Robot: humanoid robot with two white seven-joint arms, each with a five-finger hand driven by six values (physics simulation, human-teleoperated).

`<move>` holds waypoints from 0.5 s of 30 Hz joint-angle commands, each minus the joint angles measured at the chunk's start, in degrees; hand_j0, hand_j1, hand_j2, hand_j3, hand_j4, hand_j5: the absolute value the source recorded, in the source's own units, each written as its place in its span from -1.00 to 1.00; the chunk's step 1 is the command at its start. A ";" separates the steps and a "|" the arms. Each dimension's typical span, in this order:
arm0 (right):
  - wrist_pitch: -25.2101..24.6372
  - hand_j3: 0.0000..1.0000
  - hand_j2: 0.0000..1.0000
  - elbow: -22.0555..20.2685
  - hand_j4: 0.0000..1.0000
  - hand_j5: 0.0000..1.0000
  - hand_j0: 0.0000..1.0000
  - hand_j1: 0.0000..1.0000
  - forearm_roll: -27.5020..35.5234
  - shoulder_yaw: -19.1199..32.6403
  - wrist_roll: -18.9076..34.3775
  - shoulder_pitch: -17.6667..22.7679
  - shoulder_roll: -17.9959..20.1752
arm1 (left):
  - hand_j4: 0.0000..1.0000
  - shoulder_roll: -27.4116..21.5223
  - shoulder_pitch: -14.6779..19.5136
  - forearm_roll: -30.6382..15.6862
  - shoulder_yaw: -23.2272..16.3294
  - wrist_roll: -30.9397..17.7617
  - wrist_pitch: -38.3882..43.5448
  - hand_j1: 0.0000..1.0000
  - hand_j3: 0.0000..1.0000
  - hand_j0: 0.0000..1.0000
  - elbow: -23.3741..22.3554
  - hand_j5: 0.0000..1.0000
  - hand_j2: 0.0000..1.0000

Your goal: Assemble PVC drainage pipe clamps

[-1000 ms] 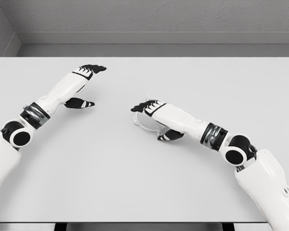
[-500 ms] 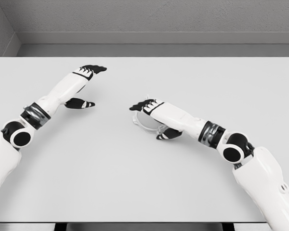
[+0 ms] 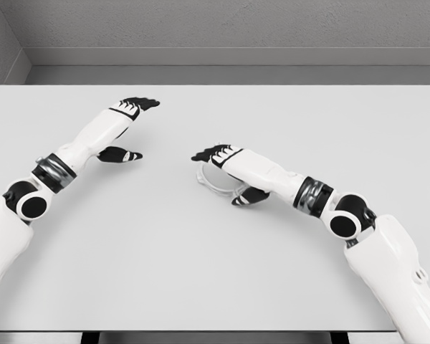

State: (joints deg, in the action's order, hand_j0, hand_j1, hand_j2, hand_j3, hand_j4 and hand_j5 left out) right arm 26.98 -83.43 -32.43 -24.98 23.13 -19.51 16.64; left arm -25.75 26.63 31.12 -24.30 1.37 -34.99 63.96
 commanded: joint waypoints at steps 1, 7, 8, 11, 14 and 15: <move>-0.09 1.00 1.00 0.38 1.00 1.00 1.00 1.00 0.35 0.02 -0.10 0.00 -0.29 | 1.00 0.00 0.09 -0.36 0.04 0.04 -0.01 1.00 1.00 1.00 0.03 1.00 1.00; 0.00 1.00 1.00 0.20 1.00 1.00 1.00 1.00 0.43 0.10 -0.10 0.17 -0.20 | 1.00 0.09 0.00 -0.36 0.04 0.04 -0.01 1.00 1.00 1.00 0.12 1.00 1.00; 0.09 1.00 1.00 0.02 1.00 1.00 1.00 1.00 0.43 0.10 -0.10 0.35 -0.20 | 1.00 0.09 0.00 -0.27 0.04 0.04 -0.01 1.00 1.00 1.00 0.11 1.00 1.00; 0.27 1.00 1.00 -0.76 1.00 1.00 1.00 1.00 0.26 0.19 -0.02 0.97 0.15 | 1.00 0.09 0.00 -0.36 -0.04 0.04 -0.01 1.00 1.00 1.00 0.12 1.00 1.00; 0.18 1.00 1.00 -7.18 1.00 1.00 1.00 1.00 0.70 0.72 -0.02 3.08 2.26 | 1.00 0.17 0.00 -0.36 -0.13 0.04 -0.01 1.00 1.00 1.00 0.12 1.00 1.00; 0.09 1.00 1.00 -8.93 1.00 1.00 1.00 1.00 1.05 0.89 -0.02 3.08 3.31 | 1.00 0.26 0.00 -0.27 -0.13 -0.05 -0.01 1.00 1.00 1.00 0.12 1.00 1.00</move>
State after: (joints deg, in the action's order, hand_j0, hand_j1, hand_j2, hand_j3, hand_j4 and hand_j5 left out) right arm 27.25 -89.06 -32.21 -24.41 23.12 -16.35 18.46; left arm -25.54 26.63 31.16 -24.43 1.36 -34.99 64.05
